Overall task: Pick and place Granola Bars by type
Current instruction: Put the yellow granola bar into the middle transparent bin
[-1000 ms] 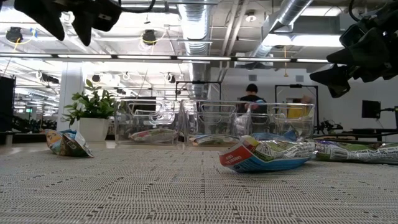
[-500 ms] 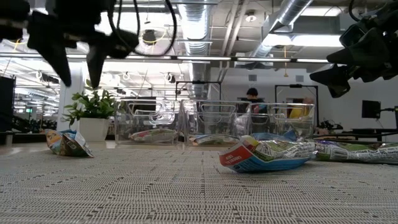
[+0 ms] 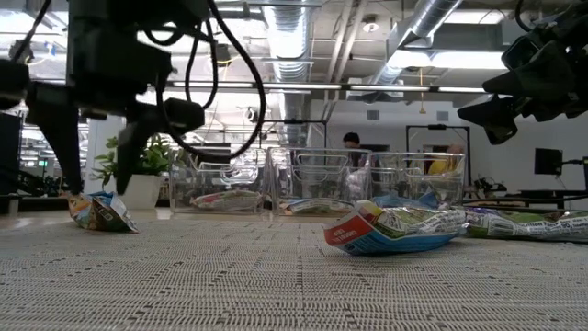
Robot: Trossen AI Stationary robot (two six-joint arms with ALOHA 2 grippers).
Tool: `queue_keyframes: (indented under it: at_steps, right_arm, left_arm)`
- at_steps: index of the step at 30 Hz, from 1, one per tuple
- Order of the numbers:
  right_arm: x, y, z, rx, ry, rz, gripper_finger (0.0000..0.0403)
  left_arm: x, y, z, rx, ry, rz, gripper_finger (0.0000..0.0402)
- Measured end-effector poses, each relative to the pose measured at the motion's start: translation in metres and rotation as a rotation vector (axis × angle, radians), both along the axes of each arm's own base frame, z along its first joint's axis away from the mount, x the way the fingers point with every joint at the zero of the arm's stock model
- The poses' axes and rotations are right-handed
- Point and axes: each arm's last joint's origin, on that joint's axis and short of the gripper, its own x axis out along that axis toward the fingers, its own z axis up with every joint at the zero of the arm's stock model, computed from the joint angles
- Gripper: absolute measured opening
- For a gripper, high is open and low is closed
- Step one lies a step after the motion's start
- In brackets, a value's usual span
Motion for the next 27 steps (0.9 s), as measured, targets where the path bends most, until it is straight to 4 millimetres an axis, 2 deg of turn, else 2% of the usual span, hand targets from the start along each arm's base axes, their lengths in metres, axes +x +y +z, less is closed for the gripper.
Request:
queue_keyframes:
  at_steps: [14,18,24,27]
  right_arm:
    - [0.0,0.0,0.0,0.0,0.0,0.0,0.0255]
    - [0.0,0.0,0.0,0.0,0.0,0.0,0.0255]
    - [0.0,0.0,0.0,0.0,0.0,0.0,0.0255]
    - [0.0,0.0,0.0,0.0,0.0,0.0,0.0255]
  left_arm:
    - [-0.01,0.0,-0.025,0.013,-0.026,-0.013,0.0149]
    - [-0.011,0.0,-0.026,0.008,-0.032,0.009,0.0116]
    - [-0.008,-0.001,-0.025,-0.008,-0.059,0.073,0.0042]
    - [-0.002,-0.003,-0.019,-0.024,-0.08,0.108,0.0016]
